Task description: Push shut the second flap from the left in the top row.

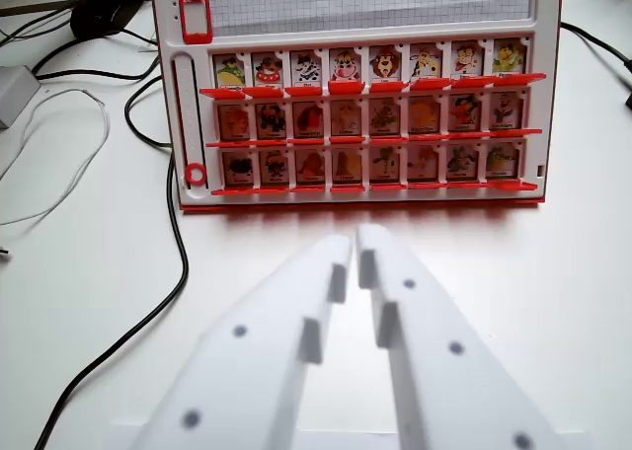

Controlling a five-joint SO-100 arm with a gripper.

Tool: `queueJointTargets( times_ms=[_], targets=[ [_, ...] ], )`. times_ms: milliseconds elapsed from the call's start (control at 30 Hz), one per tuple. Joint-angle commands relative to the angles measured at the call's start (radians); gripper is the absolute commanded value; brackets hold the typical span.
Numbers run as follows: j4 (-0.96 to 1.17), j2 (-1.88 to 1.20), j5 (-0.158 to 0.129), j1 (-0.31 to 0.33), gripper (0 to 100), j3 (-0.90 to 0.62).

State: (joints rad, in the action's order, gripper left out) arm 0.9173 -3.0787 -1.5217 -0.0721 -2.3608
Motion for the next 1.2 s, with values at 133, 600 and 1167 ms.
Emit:
queueJointTargets(
  times_ms=[133, 600, 1167],
  targets=[
    [-0.081, 0.216, -0.014, -0.049, 0, 0.175],
    [-0.225, 0.589, -0.037, -0.064, 0, 0.318],
    [-0.439, 1.065, -0.044, -0.143, 0, 0.433]
  ],
)
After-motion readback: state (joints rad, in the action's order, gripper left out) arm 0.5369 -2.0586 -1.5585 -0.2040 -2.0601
